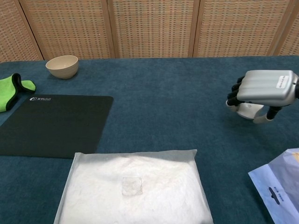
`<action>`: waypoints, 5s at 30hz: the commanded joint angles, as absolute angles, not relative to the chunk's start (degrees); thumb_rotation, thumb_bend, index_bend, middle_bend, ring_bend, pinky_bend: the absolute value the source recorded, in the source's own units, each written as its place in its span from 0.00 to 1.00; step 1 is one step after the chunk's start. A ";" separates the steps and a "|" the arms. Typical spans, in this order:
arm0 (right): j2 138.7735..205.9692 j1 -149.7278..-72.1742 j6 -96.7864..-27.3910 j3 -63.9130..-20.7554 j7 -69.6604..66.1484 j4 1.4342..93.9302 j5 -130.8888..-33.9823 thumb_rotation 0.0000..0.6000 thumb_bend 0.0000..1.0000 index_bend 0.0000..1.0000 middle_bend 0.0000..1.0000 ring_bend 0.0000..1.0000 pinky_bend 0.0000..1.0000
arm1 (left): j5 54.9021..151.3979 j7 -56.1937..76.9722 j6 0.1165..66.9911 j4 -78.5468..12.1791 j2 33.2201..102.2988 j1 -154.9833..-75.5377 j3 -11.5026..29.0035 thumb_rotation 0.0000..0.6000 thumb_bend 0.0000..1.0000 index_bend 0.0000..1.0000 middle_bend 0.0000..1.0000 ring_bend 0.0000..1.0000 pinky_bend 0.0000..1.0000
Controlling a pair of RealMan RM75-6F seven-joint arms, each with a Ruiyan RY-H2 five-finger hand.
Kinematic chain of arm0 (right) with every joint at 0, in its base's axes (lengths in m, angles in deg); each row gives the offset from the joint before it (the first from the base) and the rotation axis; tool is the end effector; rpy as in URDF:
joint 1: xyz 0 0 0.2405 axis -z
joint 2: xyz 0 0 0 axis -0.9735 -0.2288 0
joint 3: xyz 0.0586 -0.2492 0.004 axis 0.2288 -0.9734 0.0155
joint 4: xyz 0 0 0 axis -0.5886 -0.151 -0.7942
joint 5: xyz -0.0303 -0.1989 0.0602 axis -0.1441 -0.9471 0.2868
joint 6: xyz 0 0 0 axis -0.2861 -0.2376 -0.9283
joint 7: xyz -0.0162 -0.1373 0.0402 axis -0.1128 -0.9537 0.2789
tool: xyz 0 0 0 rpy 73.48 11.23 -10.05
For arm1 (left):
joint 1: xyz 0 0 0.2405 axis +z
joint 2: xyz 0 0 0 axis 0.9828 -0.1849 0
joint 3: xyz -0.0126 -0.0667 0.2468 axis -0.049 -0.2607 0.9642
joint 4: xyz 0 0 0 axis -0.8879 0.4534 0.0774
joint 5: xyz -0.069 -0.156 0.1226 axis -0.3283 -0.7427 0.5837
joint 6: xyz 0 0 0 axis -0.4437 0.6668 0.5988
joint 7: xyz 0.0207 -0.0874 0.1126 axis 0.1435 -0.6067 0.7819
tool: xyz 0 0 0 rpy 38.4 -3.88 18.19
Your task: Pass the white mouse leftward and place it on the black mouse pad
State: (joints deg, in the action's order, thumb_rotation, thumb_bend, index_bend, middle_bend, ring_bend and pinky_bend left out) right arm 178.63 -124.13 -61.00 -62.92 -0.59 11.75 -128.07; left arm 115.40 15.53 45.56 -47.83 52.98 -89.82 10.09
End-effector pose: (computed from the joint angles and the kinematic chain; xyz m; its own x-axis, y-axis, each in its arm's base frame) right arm -0.2426 -0.3864 0.0227 0.9019 0.2061 0.3797 -0.1101 -0.7402 0.6633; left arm -0.3331 0.2265 0.1455 0.4491 0.0563 0.8917 0.8837 0.1191 -0.4526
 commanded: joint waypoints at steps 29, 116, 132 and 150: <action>184.76 -145.12 -46.72 -58.48 -17.98 28.43 -133.28 1.00 0.54 0.49 0.47 0.38 0.39 | 114.08 9.25 42.27 -45.64 51.60 -90.57 9.55 1.00 0.00 0.00 0.00 0.00 0.00; 152.78 -89.03 -82.67 -48.47 -1.86 59.86 -99.40 1.00 0.00 0.00 0.00 0.00 0.00 | 175.49 -3.98 42.87 10.63 81.50 -144.51 21.33 1.00 0.16 0.00 0.00 0.00 0.00; 150.47 -88.23 -80.31 -47.56 0.67 61.25 -99.79 1.00 0.00 0.00 0.00 0.00 0.00 | 170.21 -8.90 38.17 26.98 95.66 -149.97 28.51 1.00 0.13 0.00 0.00 0.00 0.07; 149.13 -87.04 -80.02 -46.73 1.97 61.94 -100.33 1.00 0.00 0.00 0.00 0.00 0.00 | 165.82 -9.80 33.61 31.46 100.48 -152.66 34.72 1.00 0.17 0.37 0.22 0.19 0.29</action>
